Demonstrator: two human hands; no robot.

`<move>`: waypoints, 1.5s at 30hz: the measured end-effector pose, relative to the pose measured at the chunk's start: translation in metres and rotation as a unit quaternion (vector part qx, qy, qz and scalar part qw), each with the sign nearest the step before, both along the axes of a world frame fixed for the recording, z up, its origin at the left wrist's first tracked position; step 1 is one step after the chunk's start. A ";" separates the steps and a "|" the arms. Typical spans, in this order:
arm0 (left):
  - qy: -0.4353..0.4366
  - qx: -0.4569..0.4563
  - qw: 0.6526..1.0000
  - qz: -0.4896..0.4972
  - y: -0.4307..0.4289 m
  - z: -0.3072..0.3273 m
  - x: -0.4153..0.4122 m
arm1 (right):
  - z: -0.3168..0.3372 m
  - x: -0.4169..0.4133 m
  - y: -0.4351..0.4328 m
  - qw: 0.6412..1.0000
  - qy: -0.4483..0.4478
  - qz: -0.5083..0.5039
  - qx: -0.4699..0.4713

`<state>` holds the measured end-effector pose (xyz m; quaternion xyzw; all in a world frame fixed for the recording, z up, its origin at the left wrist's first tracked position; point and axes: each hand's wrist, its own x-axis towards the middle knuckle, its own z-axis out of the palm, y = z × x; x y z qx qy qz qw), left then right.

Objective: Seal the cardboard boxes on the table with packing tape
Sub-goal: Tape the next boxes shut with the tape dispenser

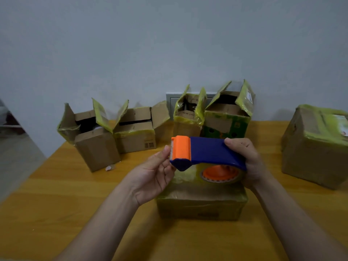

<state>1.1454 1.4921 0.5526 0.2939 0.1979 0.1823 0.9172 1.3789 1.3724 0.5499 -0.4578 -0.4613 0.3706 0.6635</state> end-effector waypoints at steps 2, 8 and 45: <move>-0.014 -0.025 1.000 0.008 -0.004 0.000 0.003 | -0.001 0.000 0.000 1.000 0.015 0.009 0.006; -0.063 -0.076 0.995 0.022 -0.015 -0.005 0.012 | -0.002 0.000 -0.004 0.999 0.051 0.009 0.009; 0.243 0.253 0.935 0.048 0.024 0.004 -0.014 | 0.020 -0.008 0.001 0.989 -0.142 -0.020 -0.039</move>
